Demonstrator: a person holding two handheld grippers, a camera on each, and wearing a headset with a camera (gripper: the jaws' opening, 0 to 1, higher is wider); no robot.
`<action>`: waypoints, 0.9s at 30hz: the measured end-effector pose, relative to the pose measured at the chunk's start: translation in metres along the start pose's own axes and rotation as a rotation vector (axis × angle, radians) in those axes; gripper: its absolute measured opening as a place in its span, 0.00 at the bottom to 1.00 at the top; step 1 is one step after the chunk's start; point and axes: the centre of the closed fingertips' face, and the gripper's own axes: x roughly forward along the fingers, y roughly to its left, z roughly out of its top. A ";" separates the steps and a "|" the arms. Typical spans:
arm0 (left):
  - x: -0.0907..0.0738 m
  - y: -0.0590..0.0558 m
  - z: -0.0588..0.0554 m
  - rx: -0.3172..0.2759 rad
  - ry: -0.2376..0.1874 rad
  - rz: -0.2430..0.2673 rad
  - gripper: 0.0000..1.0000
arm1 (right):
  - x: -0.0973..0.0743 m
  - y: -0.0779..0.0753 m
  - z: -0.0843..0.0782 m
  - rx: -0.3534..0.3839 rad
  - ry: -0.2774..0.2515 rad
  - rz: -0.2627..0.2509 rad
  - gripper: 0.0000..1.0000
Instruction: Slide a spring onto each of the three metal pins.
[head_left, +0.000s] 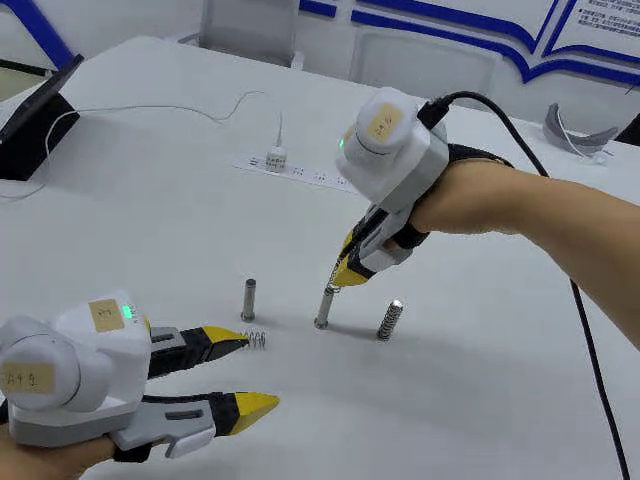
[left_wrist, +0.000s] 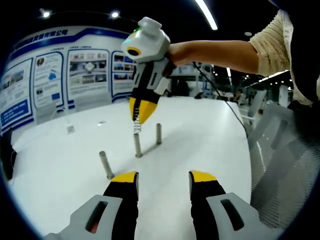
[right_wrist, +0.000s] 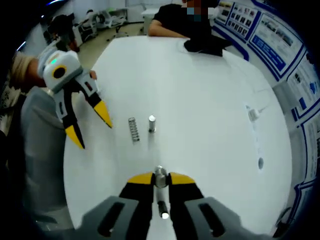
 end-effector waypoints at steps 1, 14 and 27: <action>0.000 0.001 0.000 0.000 0.000 0.000 0.41 | 0.000 0.000 0.000 0.001 0.001 0.001 0.13; 0.000 0.002 -0.002 -0.007 0.000 0.001 0.40 | 0.007 0.003 -0.002 0.010 0.019 0.019 0.13; 0.001 0.002 -0.001 -0.007 -0.002 0.001 0.40 | 0.023 0.003 -0.010 0.020 0.064 0.039 0.13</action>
